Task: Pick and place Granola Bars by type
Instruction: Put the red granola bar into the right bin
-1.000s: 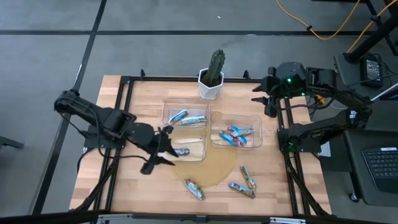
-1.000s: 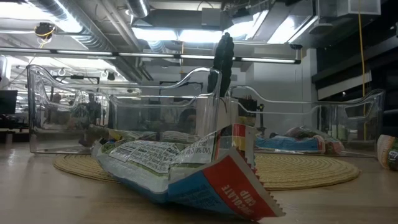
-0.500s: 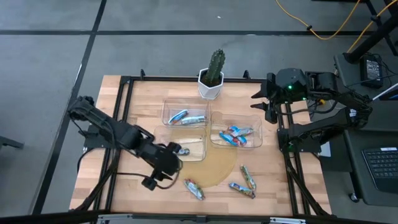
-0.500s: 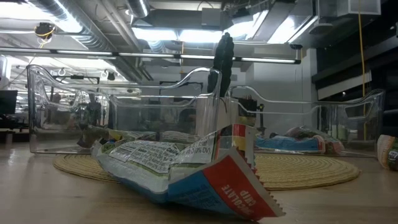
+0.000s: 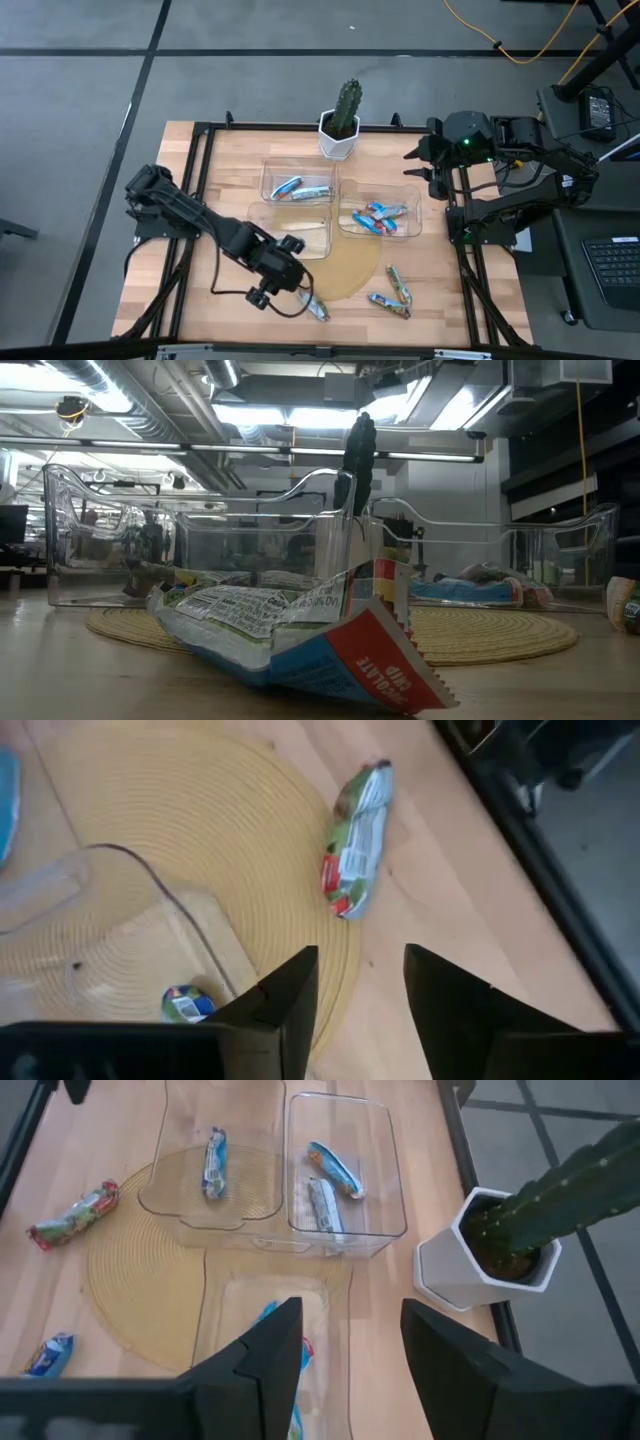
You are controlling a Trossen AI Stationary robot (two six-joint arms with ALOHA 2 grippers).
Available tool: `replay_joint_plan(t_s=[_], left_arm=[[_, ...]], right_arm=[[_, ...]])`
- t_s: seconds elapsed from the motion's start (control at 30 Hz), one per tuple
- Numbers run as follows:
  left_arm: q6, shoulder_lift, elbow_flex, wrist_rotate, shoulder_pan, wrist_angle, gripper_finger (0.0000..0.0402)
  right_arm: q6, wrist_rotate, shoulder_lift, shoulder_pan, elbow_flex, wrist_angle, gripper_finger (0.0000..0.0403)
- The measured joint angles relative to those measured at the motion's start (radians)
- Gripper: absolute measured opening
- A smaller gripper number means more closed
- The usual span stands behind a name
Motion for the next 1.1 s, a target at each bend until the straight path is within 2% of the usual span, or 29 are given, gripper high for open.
replay_joint_plan(t_s=[0.17, 0.27, 0.43, 0.57, 0.73, 1.1], left_arm=[[0.016, 0.082, 0.000, -0.007, 0.006, 0.002, 0.0149], [-0.010, 0.131, 0.000, -0.001, 0.006, 0.031, 0.0158], [-0.096, 0.211, 0.000, 0.102, 0.012, 0.128, 0.0179], [-0.133, 0.246, 0.000, 0.116, 0.009, 0.183, 0.0197], [-0.133, 0.279, 0.000, 0.048, -0.004, 0.181, 0.0211], [-0.068, 0.348, 0.000, -0.057, -0.015, 0.181, 0.0212]], right_arm=[[-0.003, -0.001, 0.000, 0.000, 0.000, -0.043, 0.0173], [-0.010, -0.039, -0.001, 0.000, 0.000, -0.053, 0.0173], [-0.079, -0.108, -0.002, 0.000, 0.000, -0.053, 0.0173], [-0.128, -0.114, -0.002, 0.000, 0.000, -0.053, 0.0173], [-0.137, -0.142, -0.002, 0.000, 0.000, -0.058, 0.0173], [-0.136, -0.160, -0.002, 0.000, 0.000, -0.092, 0.0173]])
